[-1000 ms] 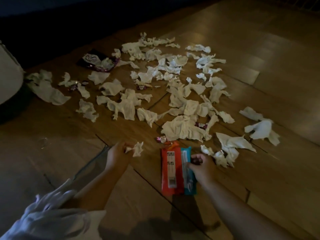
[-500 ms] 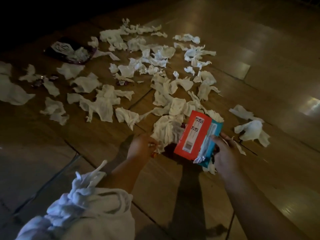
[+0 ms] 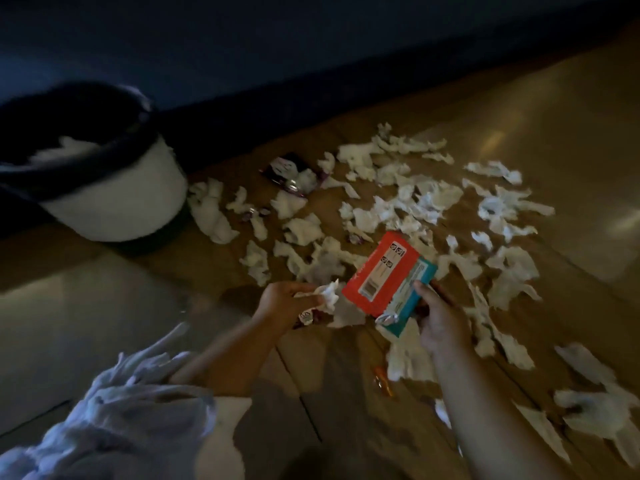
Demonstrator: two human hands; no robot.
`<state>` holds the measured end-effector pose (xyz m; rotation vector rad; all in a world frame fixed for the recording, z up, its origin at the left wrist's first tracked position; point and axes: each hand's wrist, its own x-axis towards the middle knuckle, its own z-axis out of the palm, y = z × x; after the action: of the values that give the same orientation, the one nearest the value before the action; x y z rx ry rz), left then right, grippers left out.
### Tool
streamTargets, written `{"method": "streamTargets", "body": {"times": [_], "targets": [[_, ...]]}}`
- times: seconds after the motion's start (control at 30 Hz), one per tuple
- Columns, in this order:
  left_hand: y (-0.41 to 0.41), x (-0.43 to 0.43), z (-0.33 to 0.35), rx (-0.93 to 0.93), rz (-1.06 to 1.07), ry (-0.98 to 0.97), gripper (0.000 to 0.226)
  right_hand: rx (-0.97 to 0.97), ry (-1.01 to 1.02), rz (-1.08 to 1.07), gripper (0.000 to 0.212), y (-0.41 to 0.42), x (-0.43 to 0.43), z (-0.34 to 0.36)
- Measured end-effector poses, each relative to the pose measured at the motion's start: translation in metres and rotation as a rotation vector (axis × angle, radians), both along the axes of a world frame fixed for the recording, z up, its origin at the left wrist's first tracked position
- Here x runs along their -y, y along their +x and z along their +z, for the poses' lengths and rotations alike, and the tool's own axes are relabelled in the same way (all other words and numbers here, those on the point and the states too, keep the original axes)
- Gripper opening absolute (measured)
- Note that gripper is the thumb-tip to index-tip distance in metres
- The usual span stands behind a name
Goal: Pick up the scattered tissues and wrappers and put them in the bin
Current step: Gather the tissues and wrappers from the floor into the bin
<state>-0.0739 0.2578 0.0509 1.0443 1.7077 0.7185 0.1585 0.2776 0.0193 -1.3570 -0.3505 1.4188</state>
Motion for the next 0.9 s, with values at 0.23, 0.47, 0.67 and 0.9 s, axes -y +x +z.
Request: {"method": "streamTargets", "body": {"times": [0.23,0.47,0.67,0.9], "targets": [[-0.114,-0.004,0.098,0.025,0.399,0.064,0.038,-0.050,0.026,0.307,0.057,-0.124,-0.066,0.070],[-0.227,-0.003,0.145,0.030,0.602,0.218,0.034,-0.083,0.027,0.461,0.059,-0.261,-0.102,0.121],[-0.316,-0.043,0.161,0.262,0.918,0.370,0.032,-0.072,0.016,0.556,0.055,-0.365,-0.152,0.157],[-0.373,-0.099,0.149,0.330,1.028,0.406,0.030,-0.030,0.022,0.626,0.049,-0.475,-0.206,0.152]]}}
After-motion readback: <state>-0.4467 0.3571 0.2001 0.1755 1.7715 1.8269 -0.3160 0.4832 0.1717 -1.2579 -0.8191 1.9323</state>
